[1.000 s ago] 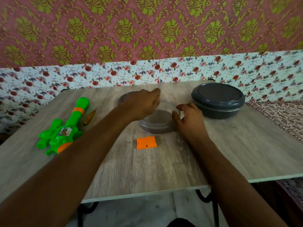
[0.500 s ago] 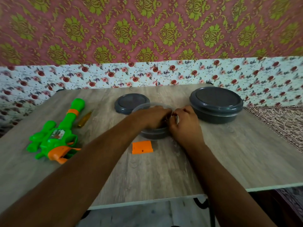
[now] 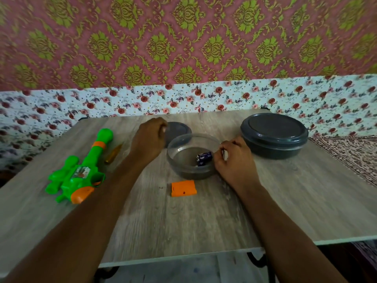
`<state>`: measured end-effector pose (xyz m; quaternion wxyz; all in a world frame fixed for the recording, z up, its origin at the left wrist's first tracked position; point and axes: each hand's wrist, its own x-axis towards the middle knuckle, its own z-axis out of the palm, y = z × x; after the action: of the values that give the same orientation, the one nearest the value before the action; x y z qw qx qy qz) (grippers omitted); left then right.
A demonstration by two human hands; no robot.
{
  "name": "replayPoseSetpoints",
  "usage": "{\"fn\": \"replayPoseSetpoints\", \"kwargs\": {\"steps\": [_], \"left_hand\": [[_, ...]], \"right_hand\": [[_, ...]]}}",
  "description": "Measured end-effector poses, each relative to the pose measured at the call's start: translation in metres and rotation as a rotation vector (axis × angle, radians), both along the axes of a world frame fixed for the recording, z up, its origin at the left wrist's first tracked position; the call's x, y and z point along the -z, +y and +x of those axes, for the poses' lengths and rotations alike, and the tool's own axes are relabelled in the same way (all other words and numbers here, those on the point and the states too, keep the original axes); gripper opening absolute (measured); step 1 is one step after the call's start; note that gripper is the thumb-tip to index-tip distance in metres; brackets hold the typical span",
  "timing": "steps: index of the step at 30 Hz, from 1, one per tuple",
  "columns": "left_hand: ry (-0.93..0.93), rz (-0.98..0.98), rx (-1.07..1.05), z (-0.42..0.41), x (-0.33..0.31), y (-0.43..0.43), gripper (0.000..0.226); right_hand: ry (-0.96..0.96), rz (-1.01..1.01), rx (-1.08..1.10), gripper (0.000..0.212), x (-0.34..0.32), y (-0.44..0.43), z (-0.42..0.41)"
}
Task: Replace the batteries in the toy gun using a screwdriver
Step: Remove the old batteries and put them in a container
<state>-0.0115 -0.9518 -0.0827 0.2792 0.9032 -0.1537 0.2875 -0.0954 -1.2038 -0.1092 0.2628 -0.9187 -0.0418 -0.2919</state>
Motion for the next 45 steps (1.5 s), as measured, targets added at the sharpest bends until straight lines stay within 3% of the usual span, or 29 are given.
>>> {"fn": "replayPoseSetpoints", "kwargs": {"steps": [3, 5, 6, 9, 15, 24, 29, 34, 37, 41, 45], "left_hand": [[0.324, 0.235, 0.001, 0.011, 0.018, 0.024, 0.047], [0.413, 0.433, 0.015, 0.013, 0.028, 0.03, 0.055], [0.417, 0.44, 0.017, 0.012, 0.028, 0.03, 0.054], [0.348, 0.296, -0.039, 0.007, 0.018, 0.023, 0.044], [0.563, 0.223, -0.225, 0.009, 0.005, 0.011, 0.11], [0.637, 0.304, -0.273, 0.023, 0.001, 0.006, 0.114], [0.809, 0.123, -0.163, 0.038, -0.003, 0.008, 0.135], [0.737, -0.101, -0.177, 0.049, 0.002, 0.015, 0.148], [0.674, -0.257, -0.185, 0.044, -0.005, 0.02, 0.145], [0.679, -0.409, -0.084, 0.025, -0.027, 0.018, 0.116], [0.774, -0.317, 0.182, -0.004, -0.045, 0.001, 0.126]], "right_hand": [[-0.009, 0.016, 0.013, 0.023, -0.001, 0.001, 0.001], [-0.016, 0.024, 0.024, 0.022, 0.0, 0.001, 0.002], [-0.022, 0.032, 0.034, 0.021, 0.001, 0.0, 0.004], [-0.005, 0.052, 0.075, 0.021, 0.003, -0.002, 0.006], [0.024, 0.064, 0.106, 0.023, -0.002, -0.003, 0.002], [0.029, 0.086, 0.124, 0.024, -0.006, -0.002, -0.002], [0.041, 0.074, 0.128, 0.025, -0.004, -0.003, 0.001], [0.057, 0.071, 0.117, 0.025, -0.002, -0.004, 0.006], [0.036, 0.067, 0.122, 0.024, 0.0, -0.004, 0.007], [0.018, 0.072, 0.099, 0.03, 0.001, -0.003, 0.008], [-0.018, 0.145, 0.056, 0.029, 0.001, -0.003, 0.008]]}}
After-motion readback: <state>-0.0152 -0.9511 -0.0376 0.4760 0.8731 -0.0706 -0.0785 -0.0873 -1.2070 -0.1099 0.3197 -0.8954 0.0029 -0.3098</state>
